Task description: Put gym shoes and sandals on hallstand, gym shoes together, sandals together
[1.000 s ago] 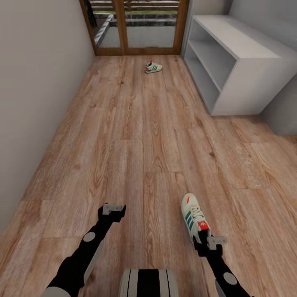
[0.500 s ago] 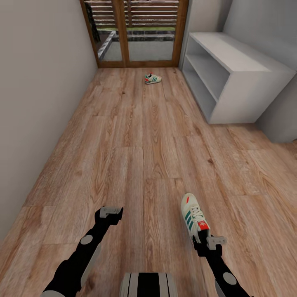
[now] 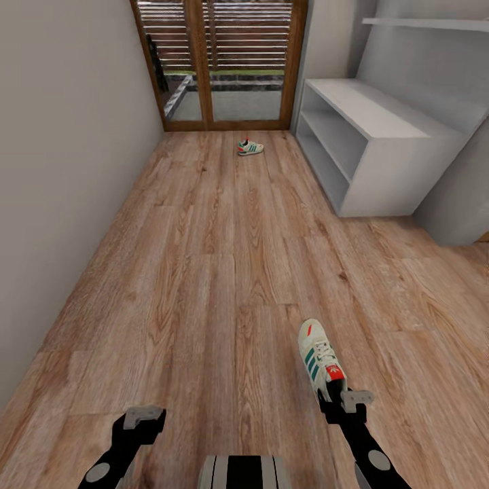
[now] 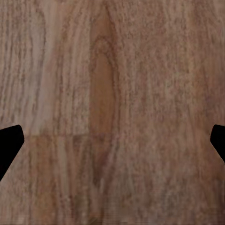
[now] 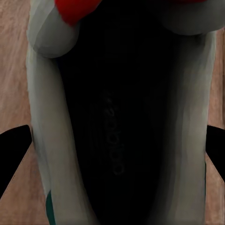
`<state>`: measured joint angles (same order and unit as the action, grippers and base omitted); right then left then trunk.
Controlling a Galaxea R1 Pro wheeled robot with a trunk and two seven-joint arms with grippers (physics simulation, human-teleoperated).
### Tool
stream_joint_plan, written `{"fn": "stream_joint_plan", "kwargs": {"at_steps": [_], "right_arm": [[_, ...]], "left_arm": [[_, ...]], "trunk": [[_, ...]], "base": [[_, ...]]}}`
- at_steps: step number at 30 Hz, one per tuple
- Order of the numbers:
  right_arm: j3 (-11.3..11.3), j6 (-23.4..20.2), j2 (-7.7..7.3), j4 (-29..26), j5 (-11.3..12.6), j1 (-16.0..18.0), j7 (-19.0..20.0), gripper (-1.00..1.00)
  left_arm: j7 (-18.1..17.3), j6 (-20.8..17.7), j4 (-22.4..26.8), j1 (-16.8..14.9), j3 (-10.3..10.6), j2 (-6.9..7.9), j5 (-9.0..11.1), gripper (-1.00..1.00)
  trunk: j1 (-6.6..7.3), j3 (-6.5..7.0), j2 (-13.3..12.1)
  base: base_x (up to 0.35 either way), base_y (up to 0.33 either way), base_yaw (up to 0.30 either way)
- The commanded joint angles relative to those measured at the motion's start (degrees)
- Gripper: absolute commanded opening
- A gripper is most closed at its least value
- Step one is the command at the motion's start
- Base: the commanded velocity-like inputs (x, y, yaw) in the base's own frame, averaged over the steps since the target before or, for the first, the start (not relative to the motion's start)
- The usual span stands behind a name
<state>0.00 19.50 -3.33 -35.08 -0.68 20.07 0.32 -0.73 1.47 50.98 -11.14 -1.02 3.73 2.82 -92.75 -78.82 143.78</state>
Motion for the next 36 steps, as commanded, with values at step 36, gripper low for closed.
{"fn": "stream_joint_plan", "kwargs": {"at_steps": [36], "right_arm": [[-0.02,6.90,-1.00,0.67,0.16,-9.50,0.04,-1.00]], "left_arm": [[-0.06,18.50,-19.40,1.09,-2.35,-0.07,0.37,1.00]], "trunk": [[0.94,11.06,-0.47]], "base": [[0.000,0.000,-0.108]]}}
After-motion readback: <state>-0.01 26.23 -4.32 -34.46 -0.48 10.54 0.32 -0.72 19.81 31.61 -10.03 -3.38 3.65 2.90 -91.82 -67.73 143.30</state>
